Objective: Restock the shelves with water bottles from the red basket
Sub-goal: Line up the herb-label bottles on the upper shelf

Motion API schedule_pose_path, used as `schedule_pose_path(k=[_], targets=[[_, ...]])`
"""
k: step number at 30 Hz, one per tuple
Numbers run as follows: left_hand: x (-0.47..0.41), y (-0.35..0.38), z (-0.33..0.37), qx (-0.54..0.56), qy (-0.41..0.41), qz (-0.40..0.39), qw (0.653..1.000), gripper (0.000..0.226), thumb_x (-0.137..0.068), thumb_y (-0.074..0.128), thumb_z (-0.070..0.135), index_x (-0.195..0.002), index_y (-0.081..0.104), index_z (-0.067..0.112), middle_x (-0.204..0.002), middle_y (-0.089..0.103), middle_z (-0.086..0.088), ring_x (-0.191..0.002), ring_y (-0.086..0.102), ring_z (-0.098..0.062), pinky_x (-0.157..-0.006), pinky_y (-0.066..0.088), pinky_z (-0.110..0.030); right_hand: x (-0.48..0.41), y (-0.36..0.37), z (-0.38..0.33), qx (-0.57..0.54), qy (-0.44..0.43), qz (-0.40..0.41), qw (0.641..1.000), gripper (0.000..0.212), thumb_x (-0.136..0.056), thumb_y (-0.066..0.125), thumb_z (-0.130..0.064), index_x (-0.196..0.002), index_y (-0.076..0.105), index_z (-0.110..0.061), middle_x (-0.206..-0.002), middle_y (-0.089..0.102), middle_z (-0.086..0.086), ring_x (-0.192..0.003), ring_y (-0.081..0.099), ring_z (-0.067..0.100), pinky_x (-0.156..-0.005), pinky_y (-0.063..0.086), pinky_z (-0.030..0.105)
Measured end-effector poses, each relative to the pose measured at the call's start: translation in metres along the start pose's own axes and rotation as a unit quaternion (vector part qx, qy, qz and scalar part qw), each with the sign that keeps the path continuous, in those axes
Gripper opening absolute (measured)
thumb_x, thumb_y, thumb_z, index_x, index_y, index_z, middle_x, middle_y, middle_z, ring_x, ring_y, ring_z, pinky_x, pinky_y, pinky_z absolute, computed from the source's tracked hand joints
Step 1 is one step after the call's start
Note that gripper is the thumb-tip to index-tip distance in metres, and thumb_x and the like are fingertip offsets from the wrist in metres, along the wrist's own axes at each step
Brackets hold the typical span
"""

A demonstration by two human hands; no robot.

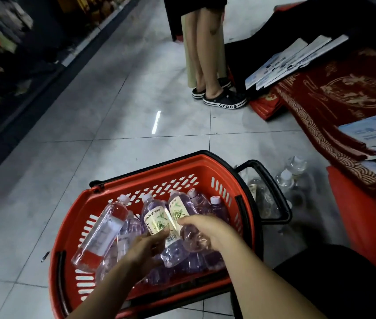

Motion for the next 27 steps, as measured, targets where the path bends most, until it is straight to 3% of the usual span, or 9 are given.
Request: schedule_pose_path(k=[2, 4, 7, 13, 15, 17, 19, 23, 27], targets=[[0.015, 0.005, 0.02, -0.026, 0.04, -0.01, 0.999, 0.055, -0.068, 0.08, 0.031, -0.105, 0.057, -0.002, -0.083, 0.055, -0.009, -0.075, 0.054, -0.019, -0.068, 0.056, -0.039, 0.017, -0.009, -0.001, -0.003, -0.005, -0.01, 1.0, 0.058, -0.071, 0.081, -0.043, -0.12, 0.063, -0.017, -0.127, 0.06, 0.006, -0.117, 0.058, 0.027, -0.101, 0.048, 0.044], [0.035, 0.015, 0.048, -0.046, 0.084, -0.032, 0.995, 0.064, -0.067, 0.081, 0.031, -0.115, 0.052, 0.0, -0.097, 0.063, -0.011, -0.087, 0.06, -0.023, -0.066, 0.057, -0.037, 0.035, -0.018, -0.005, -0.019, -0.022, -0.024, 0.999, 0.073, -0.064, 0.085, -0.04, -0.127, 0.059, -0.014, -0.135, 0.056, 0.011, -0.123, 0.055, 0.032, -0.106, 0.043, 0.051], [0.067, 0.03, 0.093, -0.067, 0.15, -0.053, 0.985, 0.064, -0.068, 0.081, 0.026, -0.123, 0.052, 0.009, -0.113, 0.069, -0.013, -0.108, 0.065, -0.033, -0.089, 0.054, -0.055, 0.068, -0.032, -0.017, -0.11, -0.08, -0.041, 0.99, 0.077, -0.053, 0.09, -0.028, -0.12, 0.058, -0.009, -0.115, 0.069, 0.015, -0.094, 0.069, 0.034, -0.095, 0.052, 0.054], [0.156, 0.109, 0.179, -0.081, 0.285, -0.182, 0.938, 0.064, -0.062, 0.092, 0.029, -0.119, 0.064, 0.018, -0.117, 0.071, -0.011, -0.104, 0.07, -0.033, -0.081, 0.058, -0.046, 0.163, -0.081, -0.041, -0.207, -0.229, -0.028, 0.951, 0.088, -0.044, 0.098, -0.021, -0.122, 0.059, -0.009, -0.109, 0.073, 0.015, -0.092, 0.073, 0.027, -0.072, 0.06, 0.039], [0.197, 0.156, 0.204, -0.081, 0.321, -0.243, 0.912, 0.064, -0.055, 0.094, 0.03, -0.113, 0.069, 0.018, -0.116, 0.071, -0.014, -0.103, 0.07, -0.037, -0.079, 0.059, -0.046, 0.211, -0.112, -0.047, -0.222, -0.279, 0.017, 0.934, 0.069, -0.053, 0.091, -0.012, -0.117, 0.064, -0.013, -0.106, 0.075, 0.013, -0.087, 0.074, 0.024, -0.065, 0.059, 0.035], [0.241, 0.207, 0.224, -0.09, 0.363, -0.296, 0.879, 0.062, -0.055, 0.093, 0.03, -0.112, 0.07, 0.021, -0.116, 0.071, -0.013, -0.104, 0.07, -0.036, -0.083, 0.058, -0.047, 0.27, -0.143, -0.052, -0.221, -0.33, 0.084, 0.914, 0.058, -0.062, 0.081, -0.001, -0.116, 0.065, -0.016, -0.107, 0.074, 0.013, -0.091, 0.073, 0.027, -0.073, 0.06, 0.042], [0.284, 0.255, 0.24, -0.08, 0.399, -0.345, 0.846, 0.061, -0.056, 0.091, 0.028, -0.113, 0.07, 0.023, -0.117, 0.072, -0.011, -0.107, 0.069, -0.032, -0.086, 0.058, -0.046, 0.334, -0.171, -0.05, -0.218, -0.376, 0.153, 0.888, 0.059, -0.062, 0.077, -0.002, -0.118, 0.063, -0.015, -0.11, 0.074, 0.012, -0.099, 0.071, 0.029, -0.083, 0.057, 0.043], [0.376, 0.349, 0.26, -0.069, 0.444, -0.455, 0.768, 0.069, -0.054, 0.093, 0.031, -0.118, 0.069, 0.027, -0.12, 0.071, -0.008, -0.111, 0.068, -0.028, -0.088, 0.057, -0.042, 0.485, -0.202, -0.046, -0.187, -0.472, 0.26, 0.822, 0.078, -0.055, 0.092, -0.015, -0.124, 0.057, -0.023, -0.111, 0.075, 0.005, -0.1, 0.072, 0.02, -0.075, 0.057, 0.025], [0.467, 0.435, 0.258, -0.063, 0.45, -0.55, 0.701, 0.078, -0.041, 0.099, 0.033, -0.113, 0.071, 0.023, -0.117, 0.072, -0.01, -0.11, 0.068, -0.029, -0.091, 0.05, -0.044, 0.626, -0.211, -0.03, -0.154, -0.548, 0.396, 0.72, 0.073, -0.072, 0.08, 0.004, -0.135, 0.05, -0.018, -0.122, 0.069, 0.011, -0.113, 0.066, 0.029, -0.094, 0.054, 0.043]])
Point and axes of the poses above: each hand's wrist, its own x-axis away from the middle knuckle, its own y-axis out of the palm, z = x × y, the point moved 9 cm from there along -x, towards the middle knuckle
